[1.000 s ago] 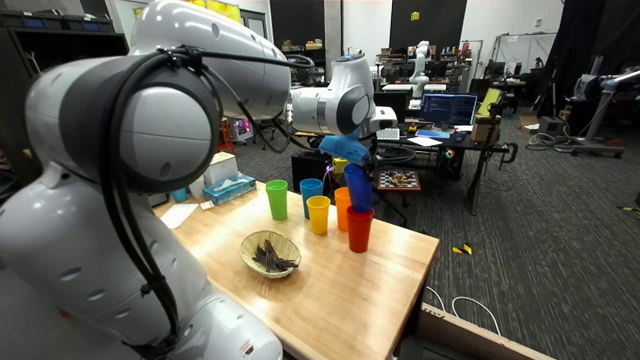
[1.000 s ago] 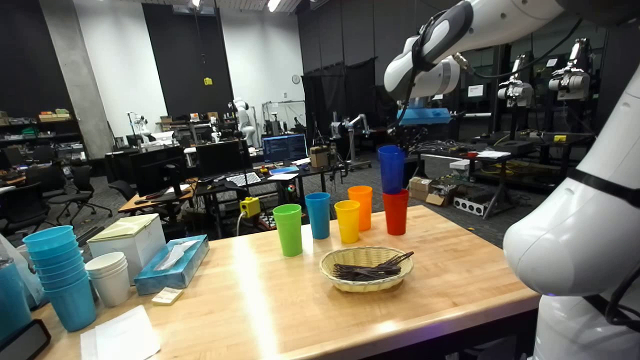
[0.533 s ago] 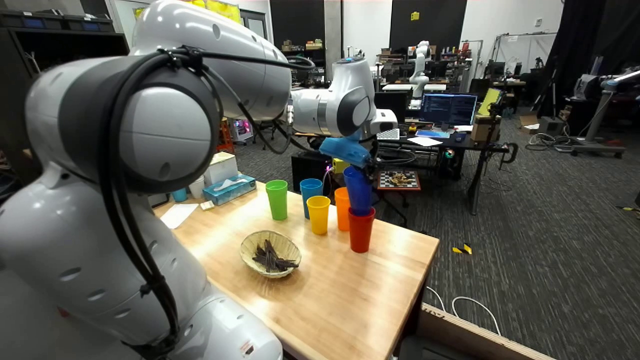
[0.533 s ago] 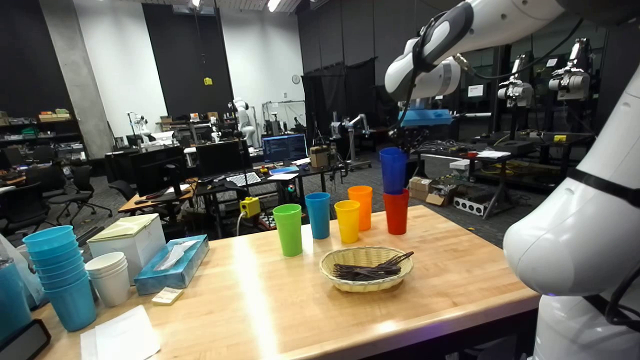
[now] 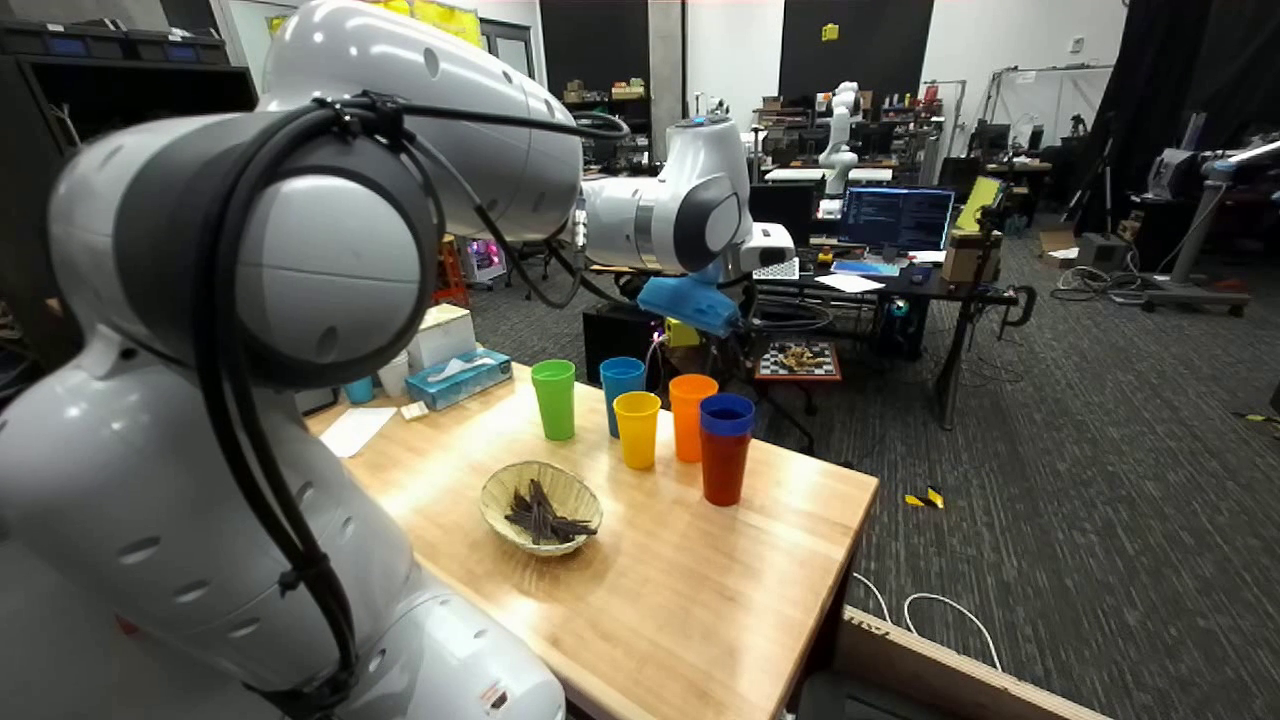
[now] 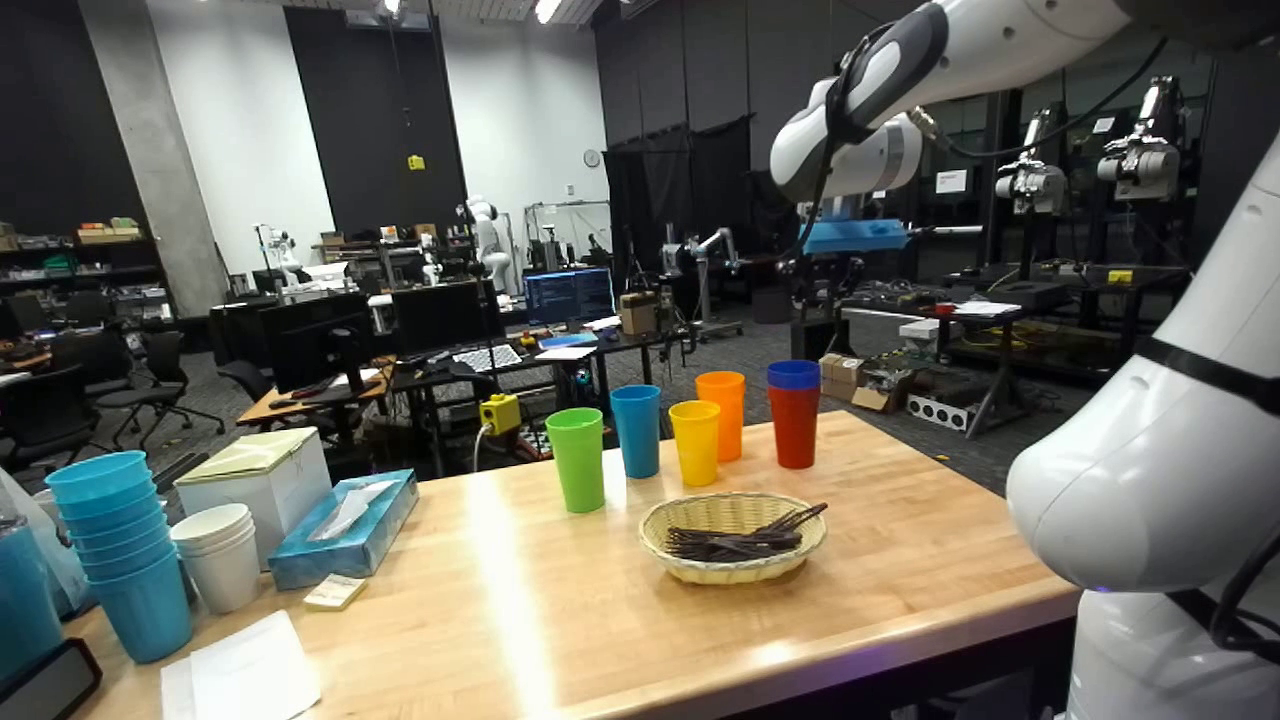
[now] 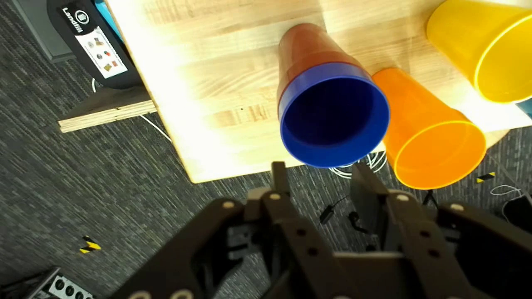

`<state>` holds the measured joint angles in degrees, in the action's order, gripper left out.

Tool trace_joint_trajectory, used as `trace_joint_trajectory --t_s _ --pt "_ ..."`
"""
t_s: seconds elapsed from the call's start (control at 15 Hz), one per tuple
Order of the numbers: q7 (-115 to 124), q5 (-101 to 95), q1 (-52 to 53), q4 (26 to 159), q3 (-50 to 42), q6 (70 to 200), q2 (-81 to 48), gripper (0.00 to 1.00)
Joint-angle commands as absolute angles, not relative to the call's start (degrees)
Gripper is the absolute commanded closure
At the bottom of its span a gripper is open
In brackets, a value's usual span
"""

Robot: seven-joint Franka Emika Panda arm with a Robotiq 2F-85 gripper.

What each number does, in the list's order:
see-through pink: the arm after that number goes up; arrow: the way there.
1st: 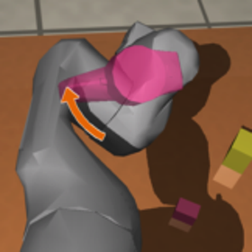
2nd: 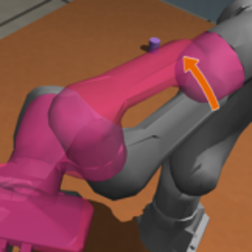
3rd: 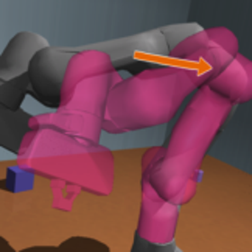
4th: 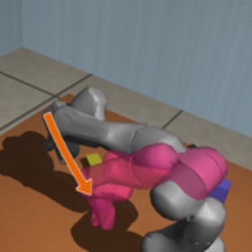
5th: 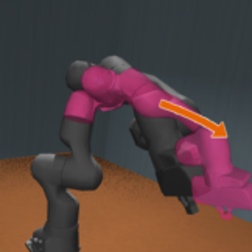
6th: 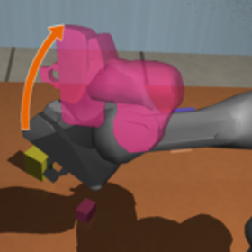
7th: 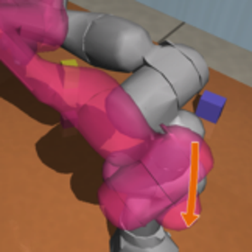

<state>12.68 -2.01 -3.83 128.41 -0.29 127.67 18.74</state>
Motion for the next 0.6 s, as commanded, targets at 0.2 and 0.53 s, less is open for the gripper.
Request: trace_joint_trajectory --t_s 0.2,0.53 --pt "10.95 -1.67 -2.93 128.76 0.29 124.98 20.75 0.05" --pt "11.03 -2.01 -1.14 128.14 2.46 124.40 20.39 0.00"
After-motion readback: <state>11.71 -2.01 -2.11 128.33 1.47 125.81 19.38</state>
